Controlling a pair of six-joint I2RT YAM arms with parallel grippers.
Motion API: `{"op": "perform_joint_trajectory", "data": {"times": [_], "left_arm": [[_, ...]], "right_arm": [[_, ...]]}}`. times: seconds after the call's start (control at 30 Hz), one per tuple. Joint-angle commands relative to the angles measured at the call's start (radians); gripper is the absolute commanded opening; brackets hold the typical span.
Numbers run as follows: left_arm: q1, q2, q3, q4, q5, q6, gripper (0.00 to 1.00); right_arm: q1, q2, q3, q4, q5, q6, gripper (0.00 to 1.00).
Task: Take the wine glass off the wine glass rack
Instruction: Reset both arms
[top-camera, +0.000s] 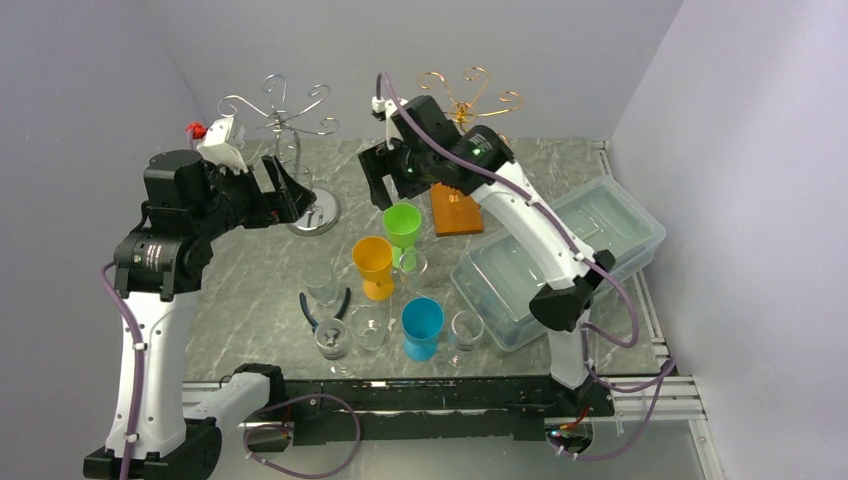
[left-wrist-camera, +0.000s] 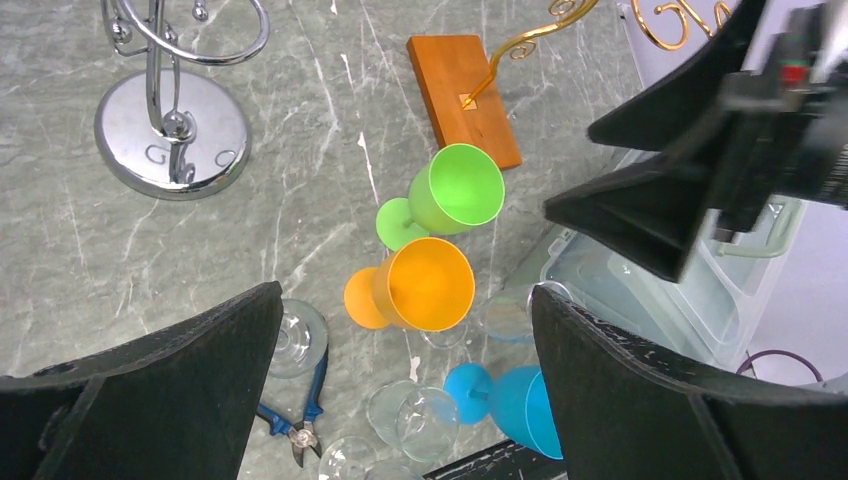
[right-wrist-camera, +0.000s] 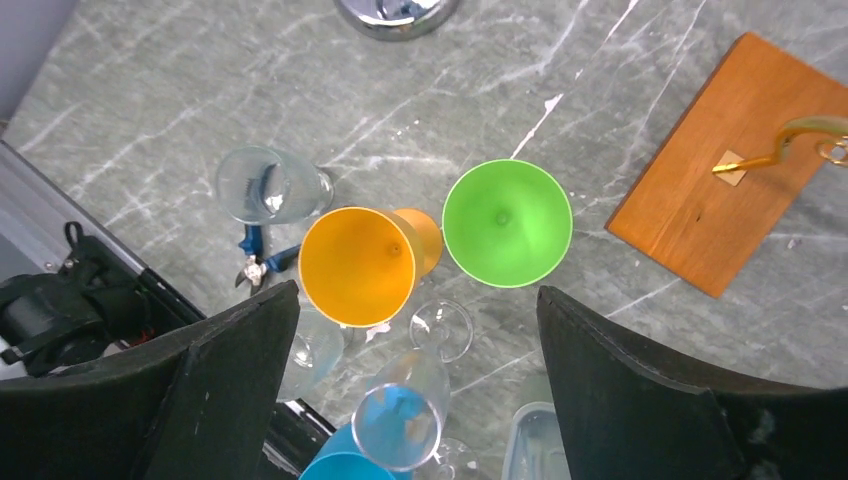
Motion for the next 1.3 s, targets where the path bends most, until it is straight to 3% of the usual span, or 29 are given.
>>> {"op": "perform_joint_trajectory", "data": {"times": [0.0,0.1,0.3,0.73,1.27], "left_arm": [[-0.003,0.018,0.026,0.030,0.042,0.001,0.99],[-0.003,0.023,0.030,0.039,0.059,0.002,0.99],[-0.003,0.061,0.067,0.038,0.096,0.010,0.99],[-0.022,0.126,0.109,0.099,0.181,0.021,0.99],[-0.132,0.187,0.123,0.154,0.082,0.014,0.99]], "right_arm": [[0.003,-0.118,-0.028,0.085,-0.009,0.004,0.93],[0.003,-0.177,-0.077,0.122,-0.009,0.011,0.99],[0.003,-0.333,-0.231,0.250,-0.004,0.039,1.00],[0.000,-0.789,-0.783,0.639,0.094,0.183,1.00],[0.000,-0.917,-0.865,0.650,0.136,0.205,1.00]]}}
